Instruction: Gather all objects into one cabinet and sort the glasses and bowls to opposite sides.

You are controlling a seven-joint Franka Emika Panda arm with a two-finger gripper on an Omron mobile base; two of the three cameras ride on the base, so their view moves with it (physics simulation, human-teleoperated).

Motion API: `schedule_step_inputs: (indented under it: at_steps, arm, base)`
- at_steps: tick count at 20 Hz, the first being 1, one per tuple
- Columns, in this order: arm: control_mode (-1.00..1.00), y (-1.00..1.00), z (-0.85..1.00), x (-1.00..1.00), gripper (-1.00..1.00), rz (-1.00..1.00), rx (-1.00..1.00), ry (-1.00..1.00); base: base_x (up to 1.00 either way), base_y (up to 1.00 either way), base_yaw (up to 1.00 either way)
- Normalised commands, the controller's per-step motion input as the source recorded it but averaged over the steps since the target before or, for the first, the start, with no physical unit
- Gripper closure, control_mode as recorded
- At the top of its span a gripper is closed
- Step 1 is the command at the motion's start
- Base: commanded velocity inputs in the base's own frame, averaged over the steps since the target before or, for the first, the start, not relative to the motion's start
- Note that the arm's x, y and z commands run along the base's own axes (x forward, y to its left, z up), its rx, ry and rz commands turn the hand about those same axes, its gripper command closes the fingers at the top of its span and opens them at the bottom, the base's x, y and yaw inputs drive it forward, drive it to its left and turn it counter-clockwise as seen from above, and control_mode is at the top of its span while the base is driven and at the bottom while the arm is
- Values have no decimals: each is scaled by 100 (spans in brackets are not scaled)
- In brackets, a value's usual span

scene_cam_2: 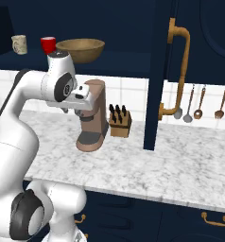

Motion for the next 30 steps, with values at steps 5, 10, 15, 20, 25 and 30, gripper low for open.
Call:
schedule_step_inputs:
  at_steps: [5, 10, 15, 20, 25, 30]
  arm:
    - [-100, 7, 0, -20, -100, 1, -5, -19]
    - [-100, 0, 30, -79, -100, -1, 0, -54]
    - [-100, 0, 43, -71, -100, 0, 0, -50]
    - [-100, 0, 76, -32, -100, -1, 0, -35]
    - [-100, 0, 54, 0, -100, -1, 0, -16]
    - [100, 0, 1, -7, -100, 0, 0, -3]
  base:
    - [0, 0, 0]
    - [0, 0, 0]
    - [0, 0, 0]
    - [0, 0, 0]
    - [0, 0, 0]
    - [-63, 0, 0]
